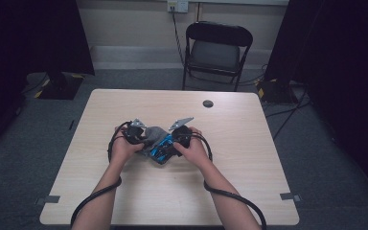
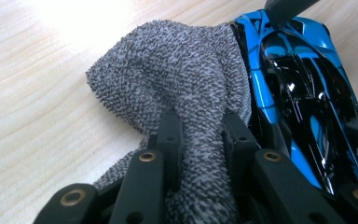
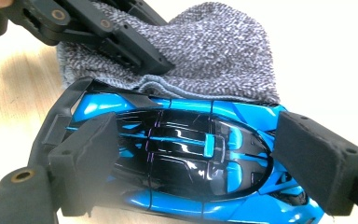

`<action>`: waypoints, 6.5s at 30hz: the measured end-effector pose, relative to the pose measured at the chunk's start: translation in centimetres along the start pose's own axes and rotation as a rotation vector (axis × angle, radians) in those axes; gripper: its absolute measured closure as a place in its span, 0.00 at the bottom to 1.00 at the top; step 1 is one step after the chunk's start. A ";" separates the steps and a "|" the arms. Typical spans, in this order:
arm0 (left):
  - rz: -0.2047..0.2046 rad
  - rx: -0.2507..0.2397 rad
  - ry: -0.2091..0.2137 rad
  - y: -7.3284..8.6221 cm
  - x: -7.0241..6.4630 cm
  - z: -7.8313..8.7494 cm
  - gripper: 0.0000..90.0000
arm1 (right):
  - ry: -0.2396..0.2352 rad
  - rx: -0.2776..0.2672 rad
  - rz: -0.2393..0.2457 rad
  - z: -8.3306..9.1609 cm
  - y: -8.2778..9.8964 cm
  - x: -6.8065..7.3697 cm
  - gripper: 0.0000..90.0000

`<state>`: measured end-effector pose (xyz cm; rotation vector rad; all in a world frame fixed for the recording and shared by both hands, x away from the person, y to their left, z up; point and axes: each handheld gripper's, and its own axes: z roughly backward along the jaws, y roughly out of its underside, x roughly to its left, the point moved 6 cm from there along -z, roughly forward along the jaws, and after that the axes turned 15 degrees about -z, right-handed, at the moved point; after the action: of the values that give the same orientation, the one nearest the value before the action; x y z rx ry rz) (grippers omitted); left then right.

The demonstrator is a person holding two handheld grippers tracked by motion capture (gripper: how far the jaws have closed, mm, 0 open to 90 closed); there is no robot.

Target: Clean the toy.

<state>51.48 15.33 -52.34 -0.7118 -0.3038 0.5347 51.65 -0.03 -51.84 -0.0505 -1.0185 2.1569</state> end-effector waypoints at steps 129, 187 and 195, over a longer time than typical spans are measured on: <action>0.052 -0.028 -0.043 -2.5 1.2 -1.9 0.79 | 0.004 -0.029 -0.013 0.2 0.1 -0.7 0.15; -0.020 -0.006 0.044 1.1 -0.8 1.5 0.80 | 0.006 -0.021 -0.016 0.2 0.0 -0.6 0.15; -0.014 -0.018 0.045 1.8 -1.2 2.2 0.80 | 0.008 -0.019 -0.013 0.1 0.0 -0.6 0.15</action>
<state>48.86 16.96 -52.12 -0.7379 -0.2715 0.5021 52.02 -0.51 -51.90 -0.0611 -1.0322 2.1343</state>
